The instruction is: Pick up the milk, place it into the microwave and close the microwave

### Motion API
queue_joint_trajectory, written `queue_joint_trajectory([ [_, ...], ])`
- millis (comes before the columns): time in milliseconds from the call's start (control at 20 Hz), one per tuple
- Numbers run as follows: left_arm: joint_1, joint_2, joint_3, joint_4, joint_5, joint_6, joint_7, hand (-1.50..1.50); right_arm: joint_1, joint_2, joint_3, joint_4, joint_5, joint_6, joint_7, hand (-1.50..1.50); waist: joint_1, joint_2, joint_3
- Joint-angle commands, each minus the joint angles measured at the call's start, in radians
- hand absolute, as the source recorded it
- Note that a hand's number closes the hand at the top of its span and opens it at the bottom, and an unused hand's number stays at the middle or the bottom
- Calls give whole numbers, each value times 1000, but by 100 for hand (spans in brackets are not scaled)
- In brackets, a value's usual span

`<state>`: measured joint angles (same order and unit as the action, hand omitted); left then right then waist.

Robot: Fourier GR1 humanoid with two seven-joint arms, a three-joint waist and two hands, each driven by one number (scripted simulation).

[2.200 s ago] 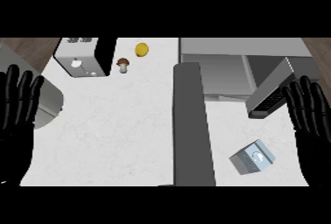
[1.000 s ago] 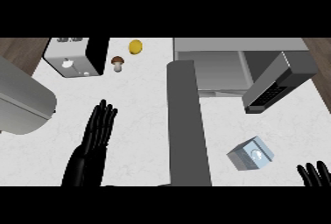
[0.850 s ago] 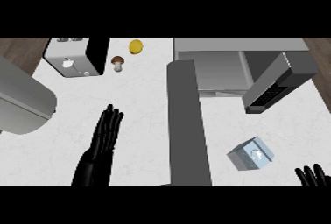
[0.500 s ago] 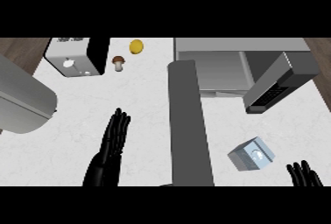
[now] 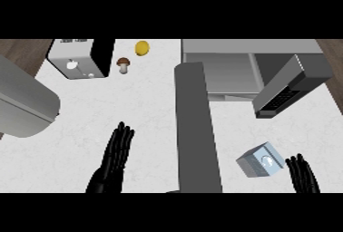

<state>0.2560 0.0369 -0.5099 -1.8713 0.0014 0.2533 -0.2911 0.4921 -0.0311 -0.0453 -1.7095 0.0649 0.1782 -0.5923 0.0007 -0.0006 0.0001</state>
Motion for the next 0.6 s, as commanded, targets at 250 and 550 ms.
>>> queue_joint_trajectory([
  [250,22,58,96,30,123,-91,-67,-150,-199,5,-65,286,87,-117,-109,-150,1,1,0],
  [550,126,126,119,11,168,-162,-134,-150,-333,-31,-107,404,93,-156,-71,-150,3,0,0],
])
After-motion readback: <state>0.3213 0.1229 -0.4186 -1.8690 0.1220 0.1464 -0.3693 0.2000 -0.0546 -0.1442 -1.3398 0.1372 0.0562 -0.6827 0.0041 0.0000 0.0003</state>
